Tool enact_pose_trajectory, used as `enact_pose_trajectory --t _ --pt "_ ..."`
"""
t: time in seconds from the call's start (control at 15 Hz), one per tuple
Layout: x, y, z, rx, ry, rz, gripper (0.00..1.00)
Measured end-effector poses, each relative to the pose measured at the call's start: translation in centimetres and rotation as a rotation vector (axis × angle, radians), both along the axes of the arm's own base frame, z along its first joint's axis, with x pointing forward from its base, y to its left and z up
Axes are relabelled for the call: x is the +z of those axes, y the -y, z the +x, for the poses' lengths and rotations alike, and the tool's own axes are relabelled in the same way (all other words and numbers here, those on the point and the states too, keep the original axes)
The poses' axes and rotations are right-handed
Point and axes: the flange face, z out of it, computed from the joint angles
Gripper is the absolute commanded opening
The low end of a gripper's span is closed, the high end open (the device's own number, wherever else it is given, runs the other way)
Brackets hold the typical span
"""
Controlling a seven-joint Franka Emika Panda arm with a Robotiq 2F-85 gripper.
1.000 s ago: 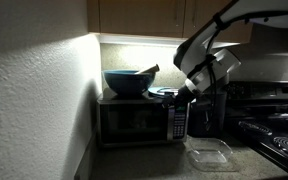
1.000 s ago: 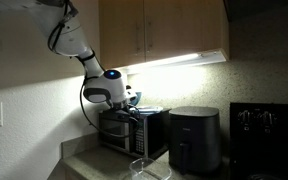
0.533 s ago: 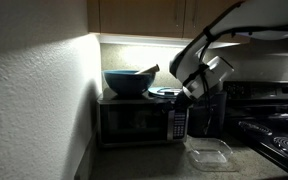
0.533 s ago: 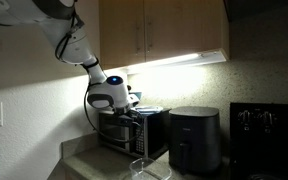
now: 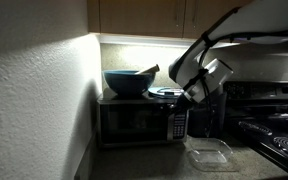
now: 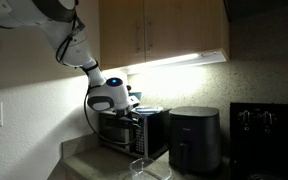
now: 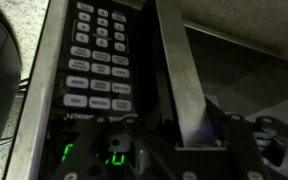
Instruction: Fully open the microwave
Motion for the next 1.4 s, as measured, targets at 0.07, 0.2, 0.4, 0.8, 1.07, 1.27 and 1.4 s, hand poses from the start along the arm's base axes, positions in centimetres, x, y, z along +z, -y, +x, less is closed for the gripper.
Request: enact_pose_trajectory --t 0.07,0.2,0.4,0.8,1.07,1.27,1.4 --pt "0.1 -0.3 0.1 0.008 -0.001 -0.005 0.09" --pt "0.2 -0.7 0.2 0.013 -0.009 -0.012 0.07" --pt "0.4 -0.9 0.5 0.005 -0.04 -0.02 0.06" --pt "1.4 -2.9 -1.1 -0.081 -0.175 -0.026 0.05" --pt "2.2 -3.9 -2.7 -0.207 -0.258 -0.044 0.27" --pt "3.0 -3.9 -3.0 -0.214 -0.283 -0.066 0.46" --pt "3.3 -2.9 -3.1 -0.223 -0.283 -0.062 0.46"
